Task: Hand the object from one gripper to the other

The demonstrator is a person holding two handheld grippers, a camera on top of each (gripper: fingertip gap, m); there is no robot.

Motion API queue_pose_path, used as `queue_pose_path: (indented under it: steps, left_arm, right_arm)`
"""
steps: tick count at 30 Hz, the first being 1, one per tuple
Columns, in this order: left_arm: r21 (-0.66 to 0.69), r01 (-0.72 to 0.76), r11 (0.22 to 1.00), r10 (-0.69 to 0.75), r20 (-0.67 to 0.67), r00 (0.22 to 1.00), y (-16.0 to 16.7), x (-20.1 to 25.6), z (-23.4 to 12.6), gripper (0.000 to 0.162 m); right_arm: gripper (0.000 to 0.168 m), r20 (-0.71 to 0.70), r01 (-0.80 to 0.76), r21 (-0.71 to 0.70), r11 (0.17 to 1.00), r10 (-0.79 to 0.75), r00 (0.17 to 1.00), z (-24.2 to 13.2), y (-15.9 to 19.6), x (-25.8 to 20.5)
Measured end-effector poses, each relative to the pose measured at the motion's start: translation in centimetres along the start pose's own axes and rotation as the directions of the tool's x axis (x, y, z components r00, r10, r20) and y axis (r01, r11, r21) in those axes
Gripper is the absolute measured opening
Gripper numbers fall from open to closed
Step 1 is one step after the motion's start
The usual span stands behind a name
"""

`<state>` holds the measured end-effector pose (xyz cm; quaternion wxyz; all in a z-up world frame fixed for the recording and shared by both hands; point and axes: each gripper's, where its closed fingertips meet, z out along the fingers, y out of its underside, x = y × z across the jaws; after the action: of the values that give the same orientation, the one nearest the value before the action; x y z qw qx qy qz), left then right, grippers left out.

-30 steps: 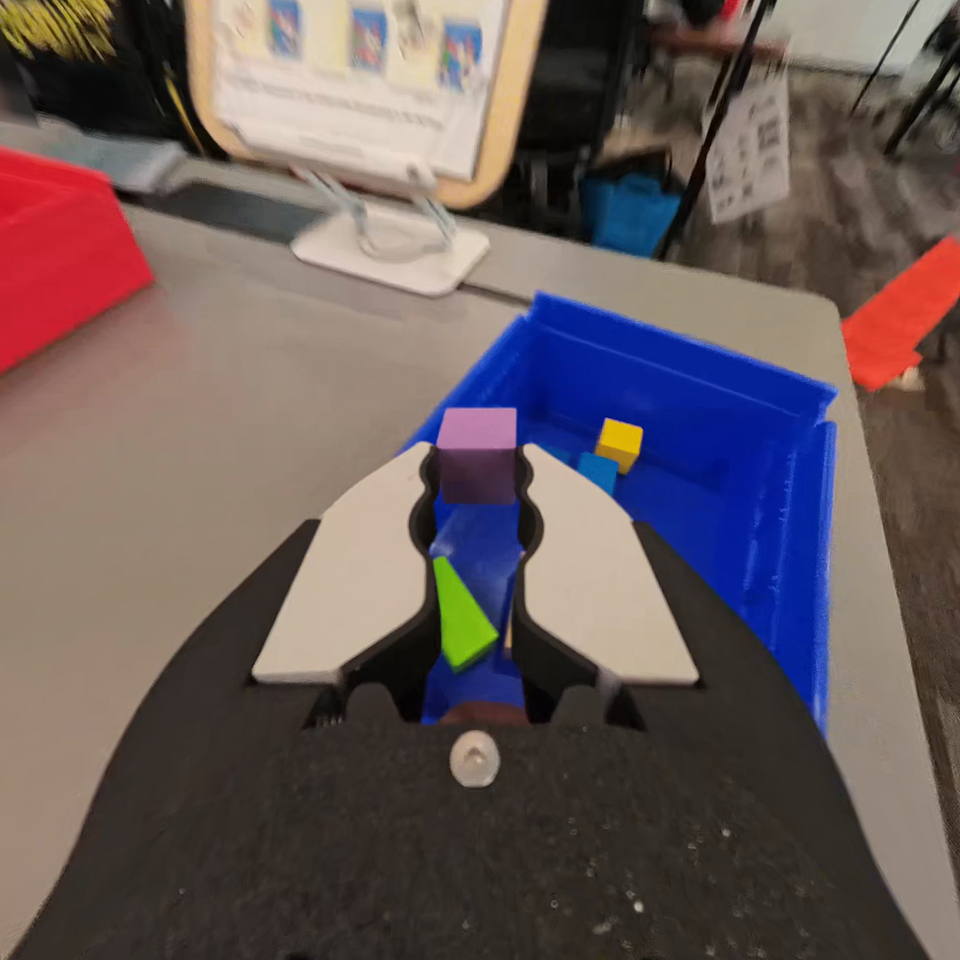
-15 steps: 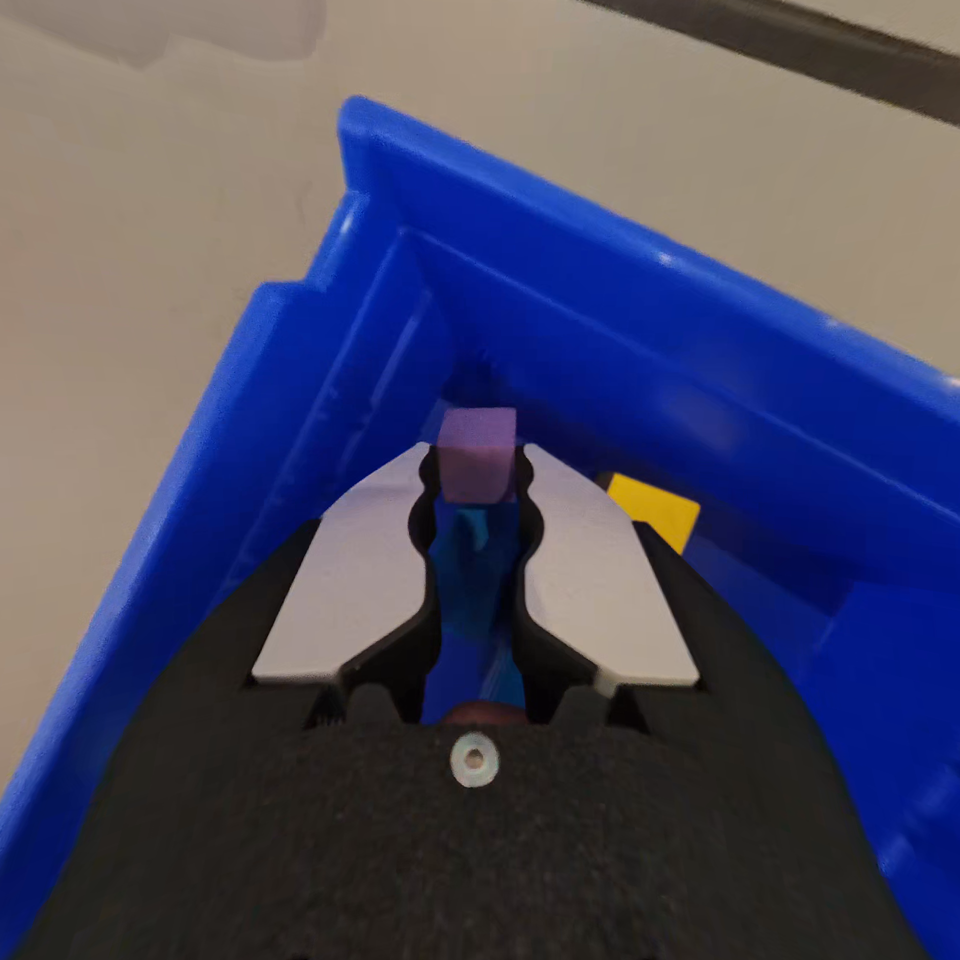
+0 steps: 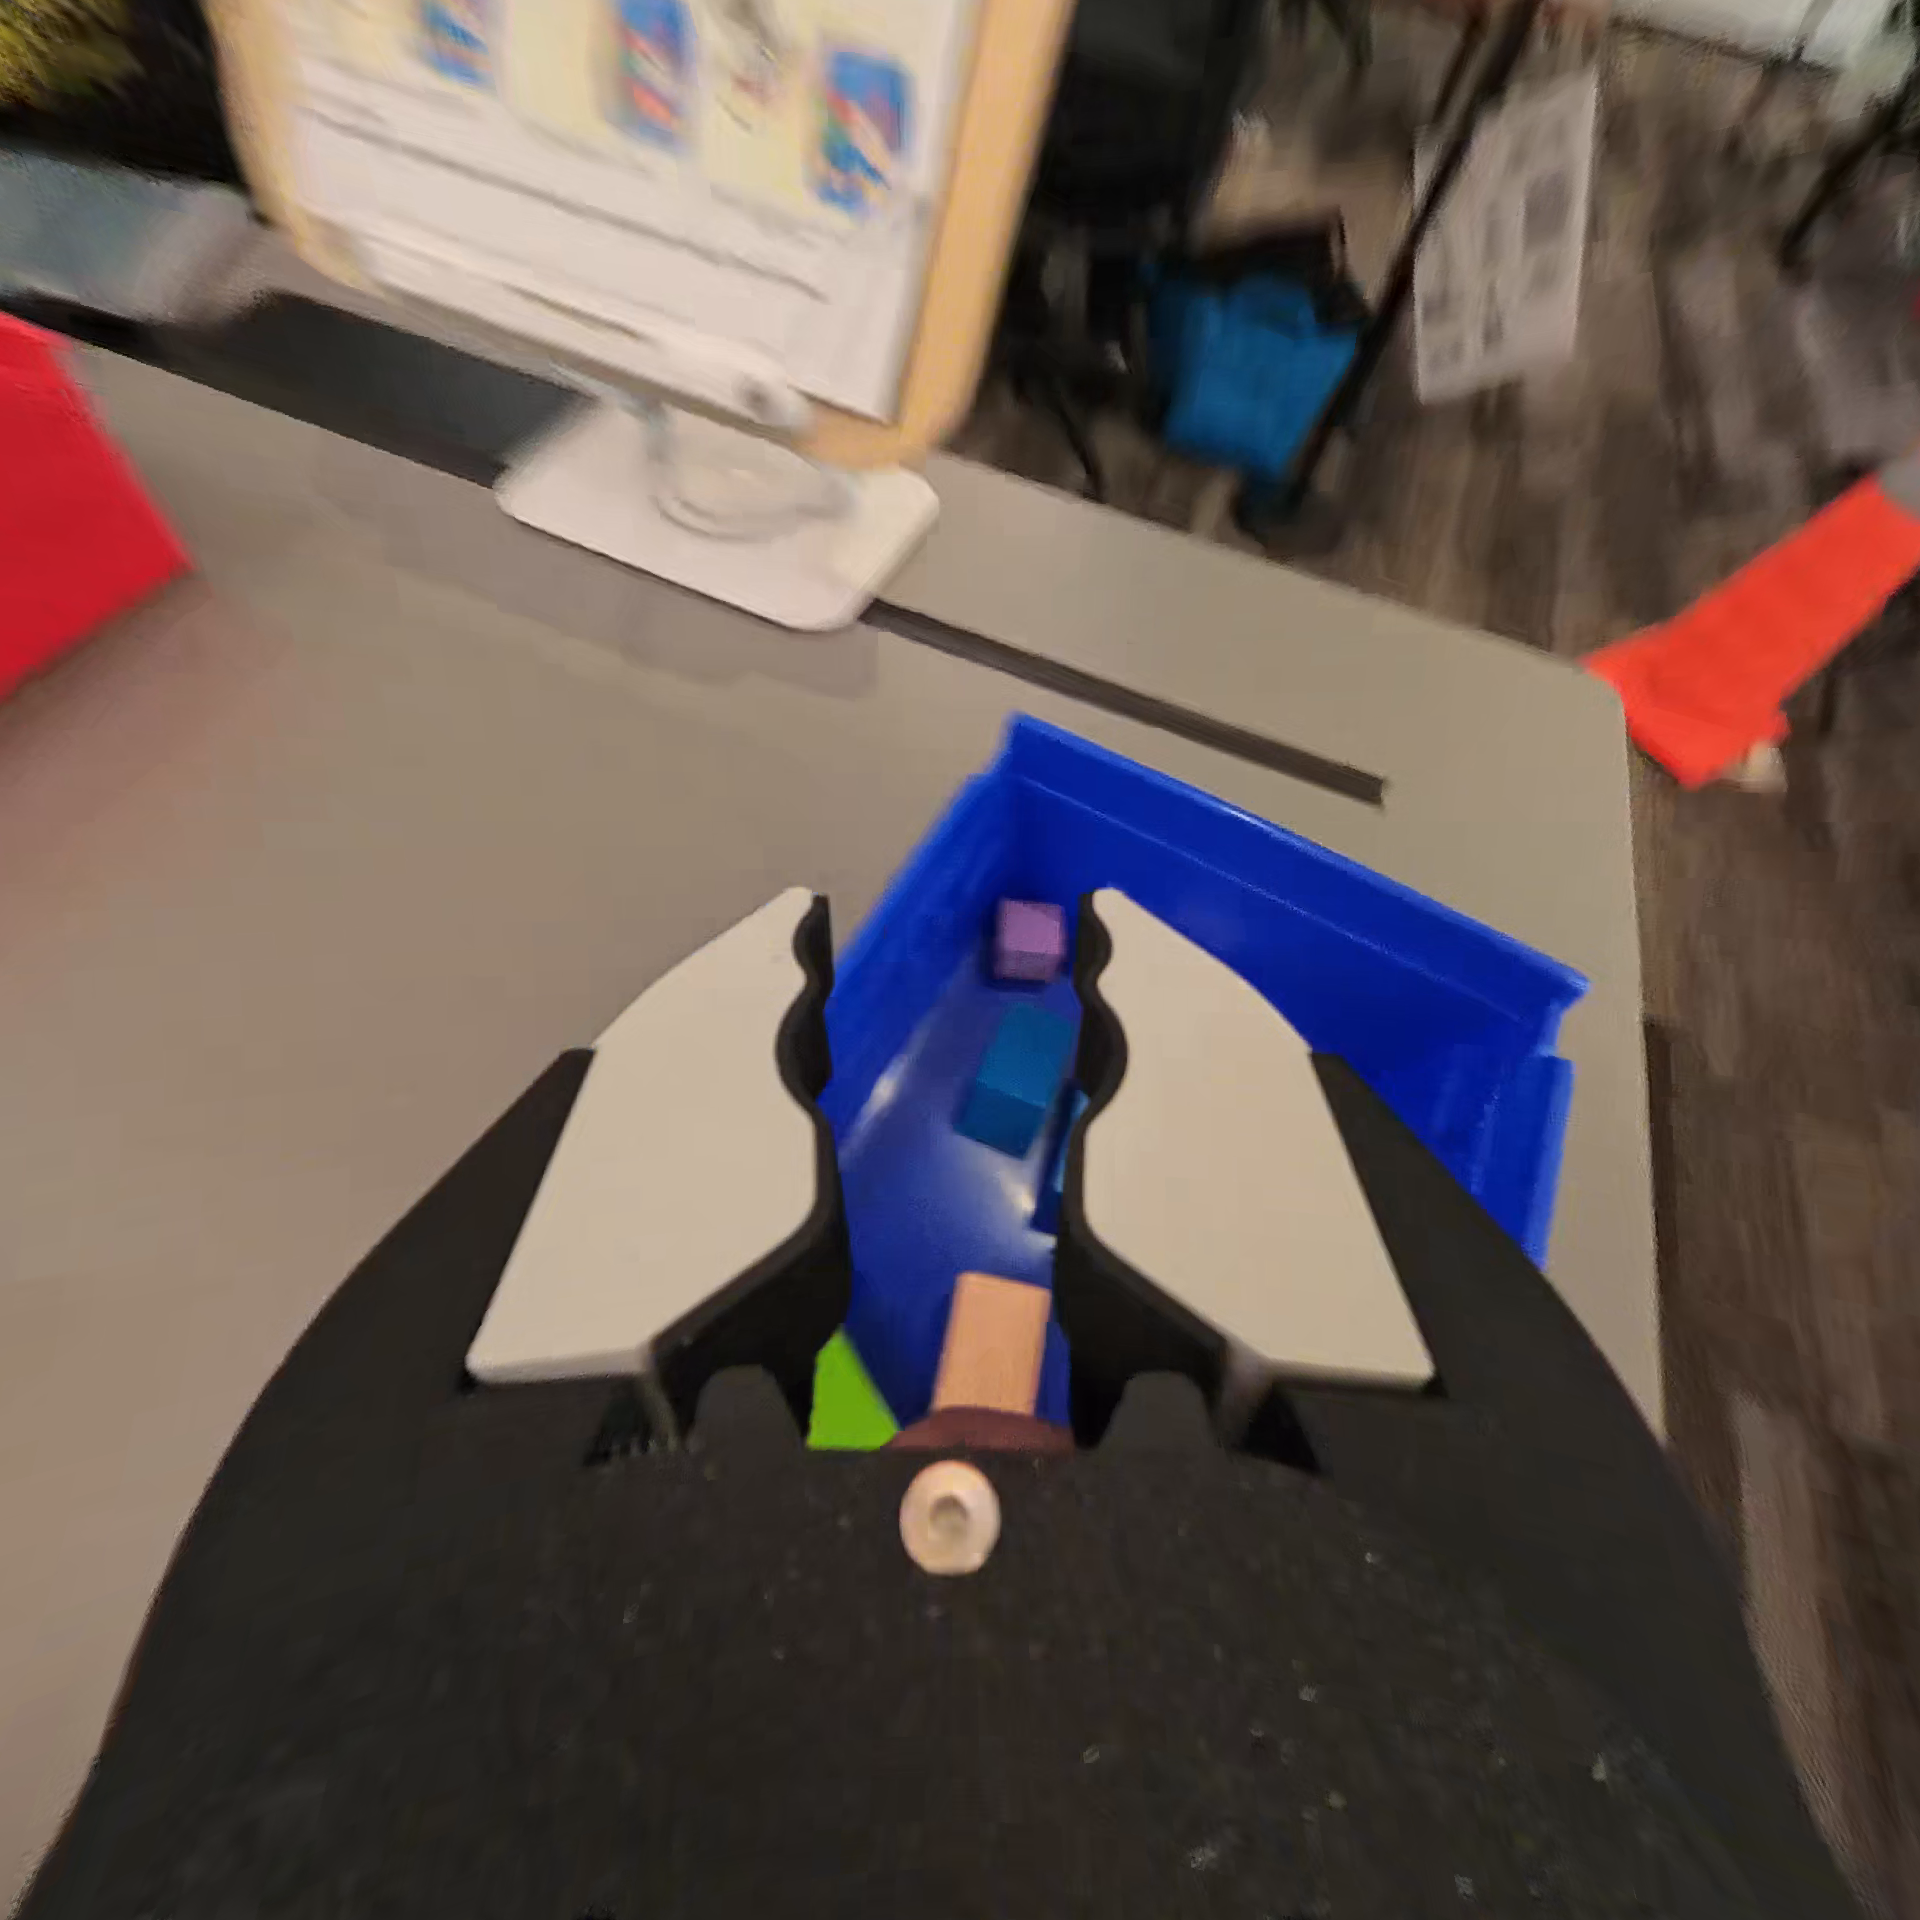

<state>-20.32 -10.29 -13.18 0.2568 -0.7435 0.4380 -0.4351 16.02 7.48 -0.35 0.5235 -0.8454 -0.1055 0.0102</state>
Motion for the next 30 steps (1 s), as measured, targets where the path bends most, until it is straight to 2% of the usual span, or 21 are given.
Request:
queue_pose_path:
  steps: [2, 4, 7, 9, 10, 12, 16, 20, 22, 24, 26, 28, 30]
  left_arm:
    - [0.004, -0.009, 1.000, 0.009, 0.017, 1.000, -0.2, -0.2, 0.0, 0.056]
    - [0.000, -0.031, 1.000, 0.031, 0.043, 0.999, -0.3, -0.6, 0.0, 0.056]
    - [0.007, -0.090, 0.996, 0.088, 0.121, 0.989, -0.6, -1.5, -0.2, 0.056]
    - [0.014, -0.120, 0.993, 0.115, 0.213, 0.970, -0.9, -2.7, -0.6, 0.051]
    - [0.017, -0.136, 0.991, 0.127, 0.263, 0.956, -1.0, -3.4, -0.9, 0.045]
    - [0.040, -0.172, 0.984, 0.151, 0.320, 0.935, -1.6, -4.3, -1.4, 0.045]
    - [0.061, -0.142, 0.988, 0.117, 0.310, 0.944, -2.6, -4.8, -2.2, 0.046]
    - [0.105, 0.003, 0.994, -0.037, 0.328, 0.944, -4.7, -7.1, -5.8, 0.049]
    - [0.097, 0.092, 0.991, -0.122, 0.380, 0.917, -6.0, -9.8, -8.6, 0.051]
    - [0.046, 0.156, 0.987, -0.159, 0.490, 0.857, -6.9, -14.0, -11.5, 0.051]
    - [-0.107, 0.155, 0.982, -0.069, 0.563, 0.824, -7.2, -18.5, -13.2, 0.053]
    - [-0.270, 0.171, 0.948, 0.036, 0.622, 0.782, -6.9, -23.6, -14.3, 0.063]
    - [-0.394, 0.177, 0.902, 0.128, 0.636, 0.761, -6.7, -28.3, -14.6, 0.063]
  right_arm:
    - [0.045, 0.074, 0.014, 0.102, 0.995, -0.022, 0.997, -3.3, 0.8, -4.5]
    - [0.045, 0.141, -0.004, 0.179, 0.984, -0.022, 0.990, -5.6, 3.2, -9.3]
    - [0.045, 0.221, -0.049, 0.231, 0.972, -0.003, 0.975, -7.5, 7.9, -15.7]
    - [0.045, 0.207, -0.034, 0.234, 0.972, -0.016, 0.978, -8.3, 10.5, -18.0]
    - [0.045, 0.197, -0.012, 0.241, 0.971, -0.037, 0.980, -8.6, 11.4, -18.8]
    - [0.045, 0.186, 0.000, 0.231, 0.973, -0.044, 0.982, -8.9, 12.9, -19.8]
    - [0.046, 0.255, -0.032, 0.226, 0.974, -0.028, 0.966, -9.3, 12.6, -21.2]
    - [0.046, 0.284, -0.088, 0.210, 0.974, 0.026, 0.959, -9.5, 12.8, -21.3]
    - [0.045, 0.288, -0.096, 0.222, 0.970, 0.029, 0.957, -9.6, 12.6, -21.2]
    - [0.045, 0.301, -0.103, 0.207, 0.973, 0.037, 0.953, -9.5, 12.7, -21.0]
    - [0.045, 0.318, -0.111, 0.199, 0.974, 0.043, 0.947, -9.4, 12.7, -21.0]
    - [0.045, 0.334, -0.120, 0.197, 0.973, 0.049, 0.941, -9.4, 12.6, -20.9]
    - [0.045, 0.345, -0.126, 0.198, 0.972, 0.051, 0.937, -9.3, 12.4, -21.0]
